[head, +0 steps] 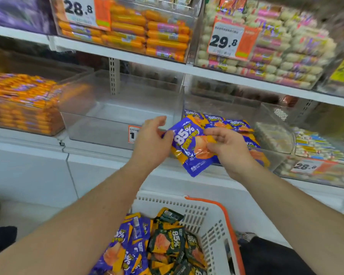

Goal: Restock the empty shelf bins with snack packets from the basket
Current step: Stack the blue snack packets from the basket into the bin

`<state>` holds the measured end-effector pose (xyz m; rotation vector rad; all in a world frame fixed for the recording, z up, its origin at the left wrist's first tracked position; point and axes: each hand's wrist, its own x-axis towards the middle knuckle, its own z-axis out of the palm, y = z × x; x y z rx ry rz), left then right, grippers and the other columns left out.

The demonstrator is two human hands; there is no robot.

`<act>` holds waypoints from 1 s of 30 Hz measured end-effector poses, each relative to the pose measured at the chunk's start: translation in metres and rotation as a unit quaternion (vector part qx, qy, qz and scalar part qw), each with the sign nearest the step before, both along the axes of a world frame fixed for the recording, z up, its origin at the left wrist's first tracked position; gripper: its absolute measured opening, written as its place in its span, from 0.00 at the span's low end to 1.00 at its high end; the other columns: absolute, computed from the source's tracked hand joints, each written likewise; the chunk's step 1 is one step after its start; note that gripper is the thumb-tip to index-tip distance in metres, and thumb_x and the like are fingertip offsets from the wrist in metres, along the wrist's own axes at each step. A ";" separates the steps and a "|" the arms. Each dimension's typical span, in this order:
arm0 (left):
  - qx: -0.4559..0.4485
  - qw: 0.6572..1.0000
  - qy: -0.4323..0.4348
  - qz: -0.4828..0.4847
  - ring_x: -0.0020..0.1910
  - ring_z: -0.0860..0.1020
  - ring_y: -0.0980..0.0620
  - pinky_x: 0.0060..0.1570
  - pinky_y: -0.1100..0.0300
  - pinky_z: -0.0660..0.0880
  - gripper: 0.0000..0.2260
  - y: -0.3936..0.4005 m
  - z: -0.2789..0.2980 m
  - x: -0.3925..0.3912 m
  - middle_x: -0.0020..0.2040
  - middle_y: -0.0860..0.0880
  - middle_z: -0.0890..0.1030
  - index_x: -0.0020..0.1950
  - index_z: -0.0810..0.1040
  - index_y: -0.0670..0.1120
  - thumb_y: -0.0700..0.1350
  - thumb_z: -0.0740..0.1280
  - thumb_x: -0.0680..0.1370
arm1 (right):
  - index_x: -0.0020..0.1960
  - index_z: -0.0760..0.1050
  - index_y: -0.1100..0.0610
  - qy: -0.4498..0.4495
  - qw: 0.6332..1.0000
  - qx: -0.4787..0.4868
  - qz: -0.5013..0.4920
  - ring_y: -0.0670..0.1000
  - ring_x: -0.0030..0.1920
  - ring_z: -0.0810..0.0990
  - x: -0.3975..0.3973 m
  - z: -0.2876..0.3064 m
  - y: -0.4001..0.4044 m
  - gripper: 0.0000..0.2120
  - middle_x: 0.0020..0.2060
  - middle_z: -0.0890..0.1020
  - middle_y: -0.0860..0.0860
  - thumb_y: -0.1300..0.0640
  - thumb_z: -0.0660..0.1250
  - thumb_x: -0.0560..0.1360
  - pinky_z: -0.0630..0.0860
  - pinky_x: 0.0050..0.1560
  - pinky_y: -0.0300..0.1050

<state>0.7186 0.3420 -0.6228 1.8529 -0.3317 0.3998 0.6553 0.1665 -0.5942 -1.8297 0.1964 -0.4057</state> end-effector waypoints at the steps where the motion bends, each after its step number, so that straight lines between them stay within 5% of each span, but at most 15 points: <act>1: 0.102 0.992 -0.064 0.033 0.61 0.74 0.47 0.64 0.51 0.68 0.23 -0.001 0.001 0.007 0.67 0.46 0.75 0.70 0.72 0.45 0.48 0.65 0.76 | 0.53 0.79 0.58 -0.035 0.998 0.021 -0.042 0.42 0.34 0.82 0.005 0.007 -0.005 0.15 0.39 0.82 0.49 0.75 0.65 0.73 0.79 0.35 0.38; 4: 0.383 0.919 -0.086 0.033 0.75 0.58 0.48 0.72 0.46 0.51 0.31 -0.004 -0.010 0.021 0.76 0.52 0.62 0.77 0.60 0.53 0.52 0.65 0.75 | 0.48 0.76 0.52 -0.077 0.981 0.057 -0.168 0.47 0.35 0.80 0.029 0.023 -0.022 0.15 0.41 0.81 0.50 0.71 0.63 0.74 0.76 0.31 0.43; 6: 0.448 0.888 -0.099 0.022 0.73 0.60 0.45 0.73 0.38 0.48 0.33 -0.007 -0.029 0.025 0.72 0.52 0.67 0.75 0.63 0.54 0.50 0.70 0.71 | 0.51 0.77 0.53 -0.045 0.973 0.015 -0.228 0.50 0.38 0.78 0.052 0.024 -0.031 0.13 0.44 0.81 0.52 0.69 0.62 0.73 0.73 0.32 0.42; 11: 0.426 0.891 -0.134 0.074 0.63 0.71 0.42 0.70 0.34 0.53 0.32 -0.013 -0.043 0.025 0.58 0.50 0.76 0.64 0.75 0.53 0.45 0.74 0.60 | 0.54 0.79 0.59 0.109 0.954 -0.131 -0.248 0.56 0.48 0.78 0.097 0.012 -0.031 0.09 0.50 0.82 0.56 0.63 0.64 0.76 0.73 0.44 0.45; 13: 0.420 0.892 -0.148 0.074 0.64 0.71 0.42 0.70 0.35 0.52 0.32 -0.014 -0.044 0.025 0.59 0.49 0.75 0.65 0.74 0.53 0.45 0.74 0.61 | 0.55 0.78 0.62 0.183 0.930 -0.239 -0.210 0.57 0.49 0.78 0.106 0.011 -0.029 0.10 0.53 0.81 0.58 0.62 0.64 0.76 0.72 0.43 0.45; 16: 0.412 0.890 -0.171 0.092 0.62 0.72 0.42 0.69 0.38 0.50 0.33 -0.014 -0.048 0.028 0.57 0.49 0.76 0.63 0.75 0.53 0.45 0.74 0.58 | 0.60 0.77 0.62 0.248 0.929 -0.256 -0.103 0.58 0.52 0.78 0.113 0.009 -0.030 0.17 0.57 0.80 0.59 0.60 0.69 0.72 0.75 0.50 0.47; 19: 0.394 0.897 -0.176 0.099 0.61 0.71 0.42 0.69 0.38 0.49 0.32 -0.016 -0.050 0.029 0.56 0.49 0.76 0.62 0.76 0.52 0.44 0.73 0.57 | 0.57 0.77 0.59 0.275 0.919 -0.279 -0.055 0.54 0.46 0.73 0.113 0.006 -0.026 0.14 0.57 0.79 0.60 0.60 0.69 0.73 0.71 0.38 0.41; 22: 0.387 0.902 -0.169 0.095 0.63 0.69 0.42 0.71 0.36 0.49 0.32 -0.017 -0.052 0.030 0.57 0.49 0.75 0.64 0.75 0.52 0.44 0.73 0.59 | 0.50 0.76 0.59 0.308 0.880 -0.353 -0.075 0.52 0.38 0.74 0.114 0.004 -0.022 0.09 0.41 0.78 0.54 0.55 0.68 0.73 0.66 0.28 0.41; 30: 0.411 0.900 -0.129 0.067 0.71 0.61 0.44 0.73 0.39 0.40 0.32 -0.015 -0.040 0.022 0.66 0.50 0.69 0.72 0.67 0.54 0.46 0.70 0.68 | 0.43 0.75 0.57 0.317 0.877 -0.353 -0.075 0.49 0.33 0.72 0.119 0.003 -0.023 0.06 0.35 0.75 0.52 0.55 0.68 0.74 0.67 0.28 0.42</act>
